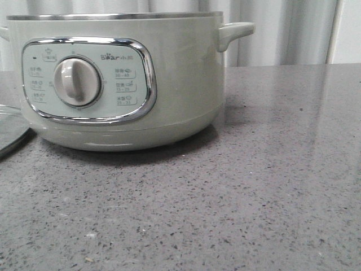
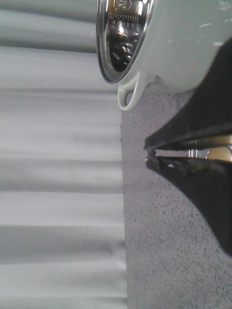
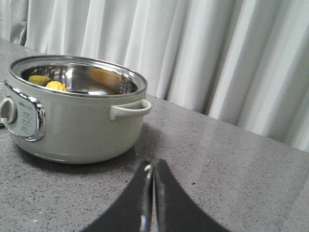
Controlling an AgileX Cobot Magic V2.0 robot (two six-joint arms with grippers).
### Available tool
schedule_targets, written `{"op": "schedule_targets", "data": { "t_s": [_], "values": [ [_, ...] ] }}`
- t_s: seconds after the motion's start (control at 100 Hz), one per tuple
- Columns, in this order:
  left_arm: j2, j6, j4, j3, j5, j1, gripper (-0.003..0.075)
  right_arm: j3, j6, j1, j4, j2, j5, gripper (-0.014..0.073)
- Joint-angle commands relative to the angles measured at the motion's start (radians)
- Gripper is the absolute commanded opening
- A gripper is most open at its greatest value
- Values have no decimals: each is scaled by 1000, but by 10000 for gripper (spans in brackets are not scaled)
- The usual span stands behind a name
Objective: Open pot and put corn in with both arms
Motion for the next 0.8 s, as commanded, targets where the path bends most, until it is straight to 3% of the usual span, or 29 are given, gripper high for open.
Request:
{"op": "schedule_targets", "data": {
  "t_s": [0.0, 0.62, 0.79],
  "values": [
    [11, -9, -9, -27, -71, -1, -20, -23, -12, -7, -25, -4, -75, -58],
    [11, -9, -9, -26, -71, -1, -20, -23, -12, -7, -25, -4, -75, -58],
    [-35, -9, -17, 54, -101, 36, -20, -23, -12, -7, -25, -4, -75, -58]
  ]
}}
